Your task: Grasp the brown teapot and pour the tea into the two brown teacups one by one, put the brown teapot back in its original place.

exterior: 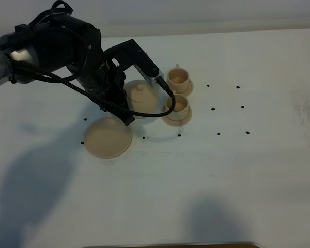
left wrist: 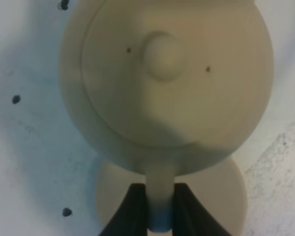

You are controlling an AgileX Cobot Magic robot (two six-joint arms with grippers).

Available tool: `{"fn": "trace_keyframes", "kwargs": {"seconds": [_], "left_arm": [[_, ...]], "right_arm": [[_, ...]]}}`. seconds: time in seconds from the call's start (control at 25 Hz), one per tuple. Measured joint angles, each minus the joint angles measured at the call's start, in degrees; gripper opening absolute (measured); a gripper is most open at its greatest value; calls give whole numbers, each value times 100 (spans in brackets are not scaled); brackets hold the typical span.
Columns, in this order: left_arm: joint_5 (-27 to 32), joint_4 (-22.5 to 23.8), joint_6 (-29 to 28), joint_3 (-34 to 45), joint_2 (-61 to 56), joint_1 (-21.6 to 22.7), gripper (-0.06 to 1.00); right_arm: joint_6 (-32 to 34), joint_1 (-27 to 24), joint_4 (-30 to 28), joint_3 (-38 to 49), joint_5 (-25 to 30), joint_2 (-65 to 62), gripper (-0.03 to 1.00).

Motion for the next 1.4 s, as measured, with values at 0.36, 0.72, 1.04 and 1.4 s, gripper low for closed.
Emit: {"fn": "trace_keyframes", "kwargs": {"seconds": [0.36,0.72,1.04,1.4], "left_arm": [[-102,-34,78,-123,4,0,17],[-102,-51,424,-123,94,-49,17],[-97,-45,774,-123,140,-49,17],[-91,196,1201,-123,203,-49,17]], "right_arm": [[0,0,0,0,0,0,31],[0,0,0,0,0,0,31],[0,0,0,0,0,0,31],[2,0,0,0,0,0,31]]}}
